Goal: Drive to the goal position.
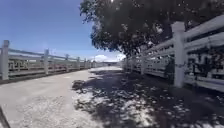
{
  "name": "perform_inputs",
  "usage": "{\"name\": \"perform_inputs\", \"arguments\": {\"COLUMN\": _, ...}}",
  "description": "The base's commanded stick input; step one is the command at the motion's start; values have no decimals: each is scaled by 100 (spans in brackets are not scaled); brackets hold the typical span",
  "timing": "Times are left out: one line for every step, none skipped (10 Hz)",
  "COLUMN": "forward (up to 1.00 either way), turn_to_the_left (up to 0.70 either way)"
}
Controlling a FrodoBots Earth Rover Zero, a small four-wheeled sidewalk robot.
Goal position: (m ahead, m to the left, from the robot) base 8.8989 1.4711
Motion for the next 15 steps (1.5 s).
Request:
{"name": "perform_inputs", "arguments": {"forward": 70, "turn_to_the_left": 0}}
{"name": "perform_inputs", "arguments": {"forward": 70, "turn_to_the_left": 0}}
{"name": "perform_inputs", "arguments": {"forward": 70, "turn_to_the_left": 0}}
{"name": "perform_inputs", "arguments": {"forward": 70, "turn_to_the_left": 0}}
{"name": "perform_inputs", "arguments": {"forward": 70, "turn_to_the_left": 0}}
{"name": "perform_inputs", "arguments": {"forward": 70, "turn_to_the_left": 0}}
{"name": "perform_inputs", "arguments": {"forward": 70, "turn_to_the_left": 0}}
{"name": "perform_inputs", "arguments": {"forward": 70, "turn_to_the_left": 0}}
{"name": "perform_inputs", "arguments": {"forward": 70, "turn_to_the_left": 0}}
{"name": "perform_inputs", "arguments": {"forward": 70, "turn_to_the_left": 0}}
{"name": "perform_inputs", "arguments": {"forward": 70, "turn_to_the_left": 0}}
{"name": "perform_inputs", "arguments": {"forward": 70, "turn_to_the_left": 0}}
{"name": "perform_inputs", "arguments": {"forward": 70, "turn_to_the_left": 0}}
{"name": "perform_inputs", "arguments": {"forward": 70, "turn_to_the_left": 0}}
{"name": "perform_inputs", "arguments": {"forward": 70, "turn_to_the_left": 0}}
